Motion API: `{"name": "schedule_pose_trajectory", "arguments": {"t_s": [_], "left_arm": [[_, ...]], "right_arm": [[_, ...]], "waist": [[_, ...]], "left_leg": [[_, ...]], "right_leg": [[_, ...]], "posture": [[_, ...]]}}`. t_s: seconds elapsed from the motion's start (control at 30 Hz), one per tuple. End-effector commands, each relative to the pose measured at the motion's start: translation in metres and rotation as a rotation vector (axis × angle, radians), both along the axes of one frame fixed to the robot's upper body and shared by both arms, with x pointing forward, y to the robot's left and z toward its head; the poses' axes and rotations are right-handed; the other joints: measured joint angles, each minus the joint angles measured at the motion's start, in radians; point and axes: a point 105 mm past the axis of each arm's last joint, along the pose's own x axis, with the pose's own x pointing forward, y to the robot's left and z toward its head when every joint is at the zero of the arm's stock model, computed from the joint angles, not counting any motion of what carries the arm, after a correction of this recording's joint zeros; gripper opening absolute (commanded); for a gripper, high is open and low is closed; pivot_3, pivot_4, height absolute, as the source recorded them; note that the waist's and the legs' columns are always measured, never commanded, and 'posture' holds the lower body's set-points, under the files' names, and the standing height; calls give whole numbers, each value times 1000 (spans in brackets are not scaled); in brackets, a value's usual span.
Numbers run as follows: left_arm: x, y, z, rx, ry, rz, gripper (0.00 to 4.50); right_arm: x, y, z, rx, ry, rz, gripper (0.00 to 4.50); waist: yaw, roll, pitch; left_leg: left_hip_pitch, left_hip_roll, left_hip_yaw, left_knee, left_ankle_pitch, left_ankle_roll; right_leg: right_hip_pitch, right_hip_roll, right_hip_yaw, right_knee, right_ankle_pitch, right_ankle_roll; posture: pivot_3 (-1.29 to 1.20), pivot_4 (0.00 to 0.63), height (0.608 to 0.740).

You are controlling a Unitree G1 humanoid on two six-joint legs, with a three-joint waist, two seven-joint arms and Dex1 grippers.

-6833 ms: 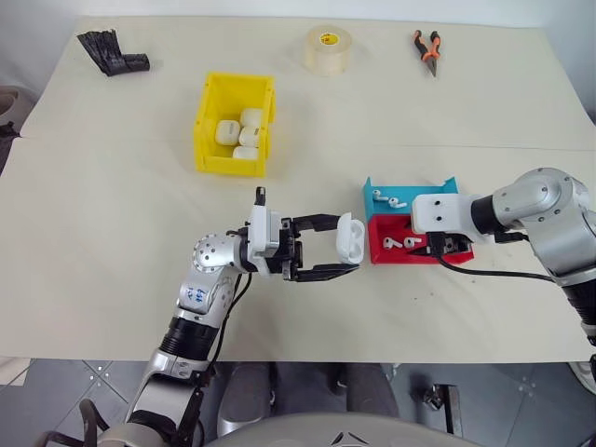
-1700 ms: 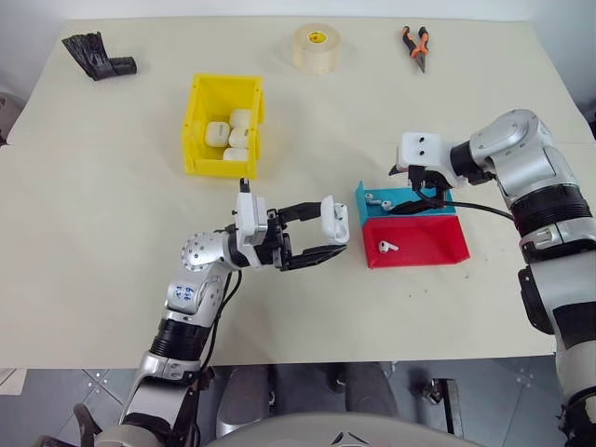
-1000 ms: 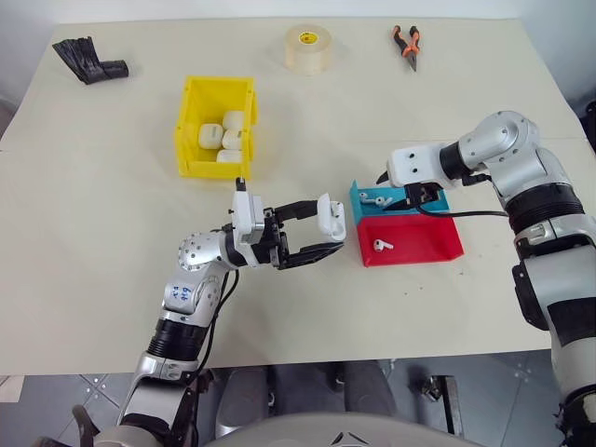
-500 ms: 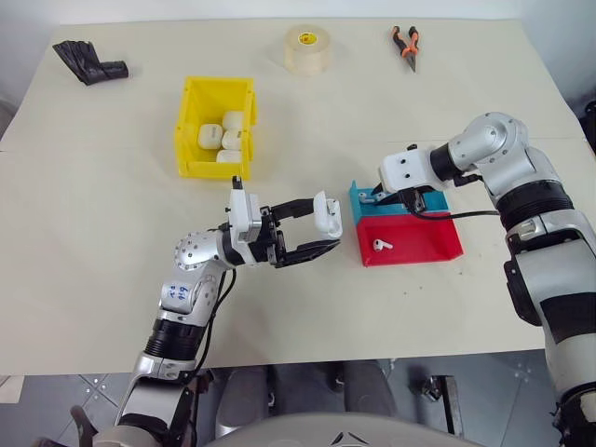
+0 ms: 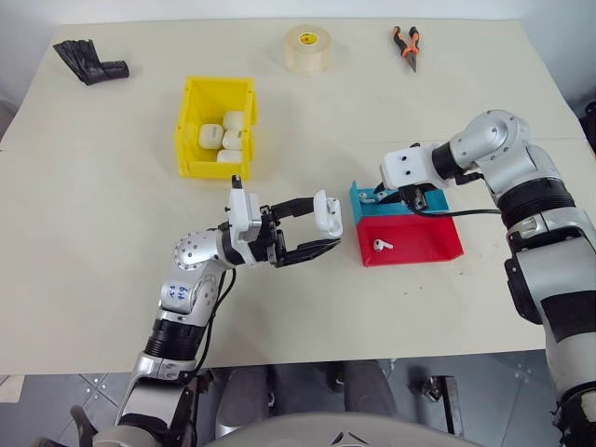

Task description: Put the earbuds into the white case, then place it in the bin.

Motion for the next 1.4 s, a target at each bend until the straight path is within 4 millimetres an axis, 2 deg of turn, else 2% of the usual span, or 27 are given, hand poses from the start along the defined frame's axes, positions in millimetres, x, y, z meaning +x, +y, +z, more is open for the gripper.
{"name": "schedule_pose_trajectory", "arguments": {"t_s": [0.03,0.67,0.77,0.8,1.1,1.2,1.3,1.4], "left_arm": [[-6,-1,12,-31,-48,-16,2777],[-6,0,13,-39,-49,-13,2777],[-6,0,13,-39,-50,-11,2777],[-6,0,13,-39,-50,-11,2777],[-6,0,13,-39,-51,-8,2777],[-7,0,13,-39,-50,-10,2777],[-7,0,13,-38,-49,-10,2777],[-8,-1,12,-40,-44,-13,2777]], "right_arm": [[-2,-15,-9,-55,50,-49,1003],[-3,-25,-12,-100,65,-63,1003],[-4,-25,-12,-96,62,-61,443],[-3,-25,-11,-90,56,-66,84],[0,-23,-1,-3,41,-96,33],[2,-27,9,98,95,-205,33],[-2,-21,19,214,176,-252,654],[-2,-30,24,250,203,-364,1666]], "waist": [[1,0,0],[1,0,0],[0,0,0],[0,0,0],[0,0,0],[0,0,0],[1,1,0],[2,3,2]], "left_leg": [[0,0,0,0,0,0],[0,0,0,0,0,0],[0,0,0,0,0,0],[0,0,0,0,0,0],[0,0,0,0,0,0],[0,0,0,0,0,0],[-1,0,0,0,0,0],[-1,0,0,0,0,0]], "right_leg": [[0,0,0,0,0,0],[0,0,0,0,0,0],[0,0,0,0,0,0],[0,0,0,0,0,0],[0,0,0,0,0,0],[0,0,0,0,0,0],[0,0,0,0,0,0],[-1,0,0,0,0,0]], "posture": [[0,150,740],[0,150,740],[0,150,740],[0,150,740],[0,150,740],[0,150,740],[0,150,740],[0,150,740]]}}
